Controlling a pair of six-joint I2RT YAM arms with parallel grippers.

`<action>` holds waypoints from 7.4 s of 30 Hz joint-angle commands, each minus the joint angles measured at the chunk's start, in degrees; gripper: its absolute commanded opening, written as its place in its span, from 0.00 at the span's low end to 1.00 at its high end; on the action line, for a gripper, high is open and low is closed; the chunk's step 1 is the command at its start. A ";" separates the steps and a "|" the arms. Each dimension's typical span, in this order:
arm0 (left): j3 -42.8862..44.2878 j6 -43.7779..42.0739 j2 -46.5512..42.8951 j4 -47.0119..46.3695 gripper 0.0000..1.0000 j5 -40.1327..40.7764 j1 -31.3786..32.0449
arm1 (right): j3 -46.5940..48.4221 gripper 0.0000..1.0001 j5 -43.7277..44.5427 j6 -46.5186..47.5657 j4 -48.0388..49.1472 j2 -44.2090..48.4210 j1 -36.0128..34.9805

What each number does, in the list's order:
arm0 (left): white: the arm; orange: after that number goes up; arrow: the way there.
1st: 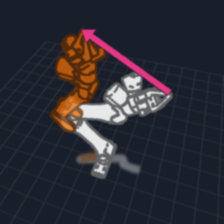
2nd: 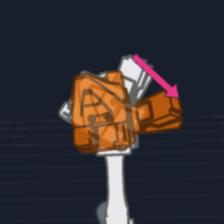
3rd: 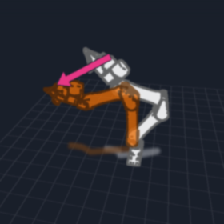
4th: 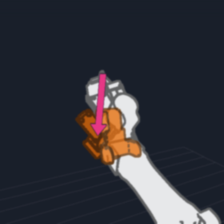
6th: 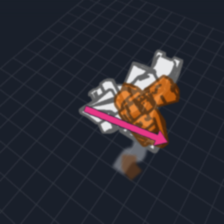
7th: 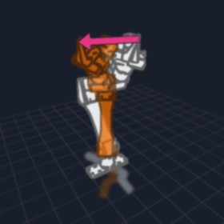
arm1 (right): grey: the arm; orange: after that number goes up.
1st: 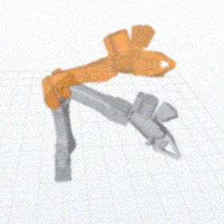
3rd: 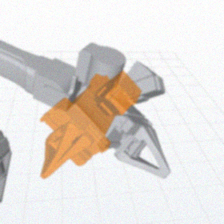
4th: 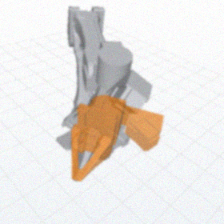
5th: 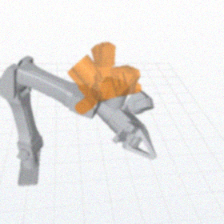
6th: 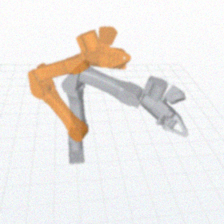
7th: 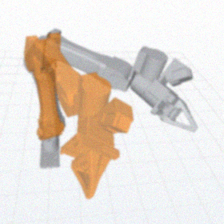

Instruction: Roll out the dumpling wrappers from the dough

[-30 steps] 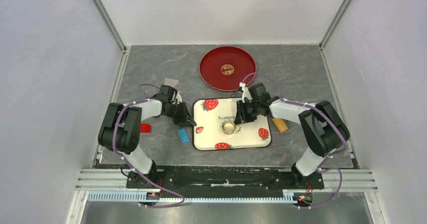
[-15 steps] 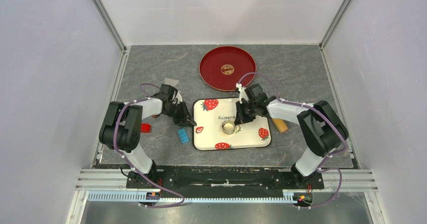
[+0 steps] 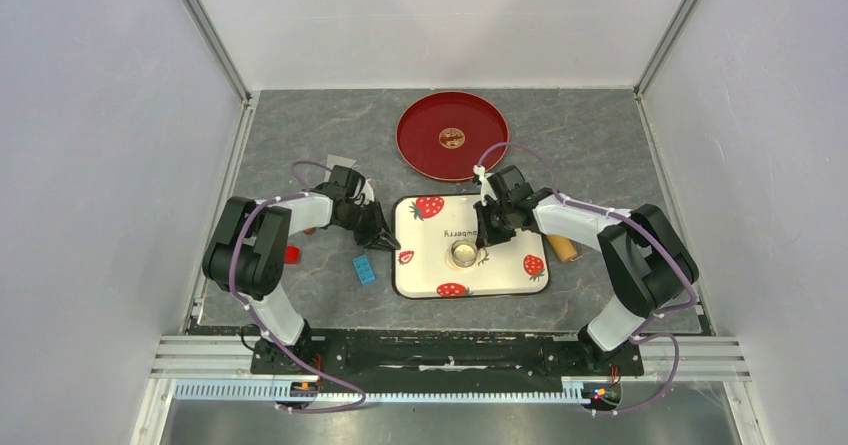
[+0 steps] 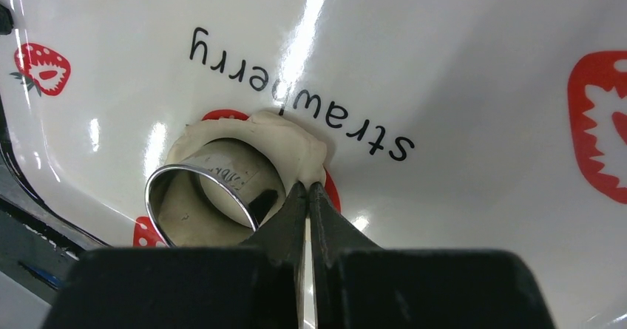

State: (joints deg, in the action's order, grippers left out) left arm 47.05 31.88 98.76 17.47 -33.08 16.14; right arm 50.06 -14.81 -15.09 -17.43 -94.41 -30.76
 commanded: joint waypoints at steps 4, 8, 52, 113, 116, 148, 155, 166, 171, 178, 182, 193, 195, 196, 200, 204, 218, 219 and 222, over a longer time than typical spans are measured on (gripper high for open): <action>-1.18 -2.36 5.64 2.94 0.02 16.13 3.00 | 4.04 0.00 2.10 1.07 -5.57 2.20 0.64; -0.65 -2.37 5.99 3.44 0.02 16.77 3.53 | 5.25 0.00 3.14 1.53 -6.67 2.06 0.96; 0.85 -2.63 7.46 4.94 0.02 18.01 4.41 | 27.12 0.00 -2.28 5.31 -14.65 -11.65 -3.72; 1.29 -3.32 7.95 5.46 0.02 17.64 4.56 | 14.93 0.00 3.44 13.21 -14.50 0.96 17.84; 1.29 -3.34 8.03 5.47 0.02 17.69 4.58 | 12.00 0.00 5.00 13.06 -12.23 -0.42 17.86; 1.03 -3.31 7.67 5.20 0.02 17.58 4.58 | 14.72 0.83 11.87 13.62 -20.15 9.98 17.59; 1.12 -3.44 7.76 5.20 0.02 17.43 4.56 | 12.34 0.75 5.35 11.88 -19.67 9.98 13.50; 1.12 -3.42 7.75 5.20 0.02 17.35 4.60 | 8.84 0.60 2.87 5.27 -13.50 6.02 1.51; 1.22 -3.41 7.81 5.22 0.02 17.35 4.53 | 7.82 0.55 3.27 4.11 -12.05 3.40 -0.79; 1.21 -3.45 7.87 5.16 0.02 17.34 4.60 | 7.31 0.38 3.18 3.76 -11.11 0.65 -2.27; 1.12 -3.53 7.74 5.20 0.02 17.35 4.60 | 7.04 0.29 2.60 3.72 -10.59 -0.29 -2.55; 1.12 -3.45 7.75 5.20 0.02 17.39 4.60 | 7.01 0.02 2.57 3.48 -10.50 0.25 -2.74; 1.12 -3.45 7.74 5.20 0.02 17.30 4.59 | 7.75 0.01 2.39 3.45 -11.41 1.15 -2.76; 1.12 -3.46 7.76 5.20 0.02 17.34 4.56 | 8.22 0.00 2.42 3.48 -11.78 1.85 -2.81; 1.12 -3.40 7.76 5.20 0.02 17.35 4.59 | 10.26 0.00 3.27 3.41 -13.96 4.00 -2.80; 1.16 -3.40 7.78 5.20 0.02 17.34 4.54 | 11.99 0.00 4.43 3.41 -15.62 5.59 -2.73; 0.94 -3.58 7.42 5.03 0.02 16.96 4.60 | 24.91 0.00 3.86 9.01 -20.95 1.94 10.32; 0.94 -3.65 7.44 5.01 0.02 16.93 4.57 | 27.35 0.00 4.47 9.83 -22.30 0.55 12.13; 1.03 -3.99 7.50 5.09 0.02 16.59 4.56 | 34.09 0.00 7.35 11.35 -26.25 -3.74 16.02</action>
State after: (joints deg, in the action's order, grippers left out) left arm 51.44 31.88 101.14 21.23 -30.24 19.64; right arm 75.81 -10.17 -7.14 -39.09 -93.78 -18.92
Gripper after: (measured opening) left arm 0.163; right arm 0.032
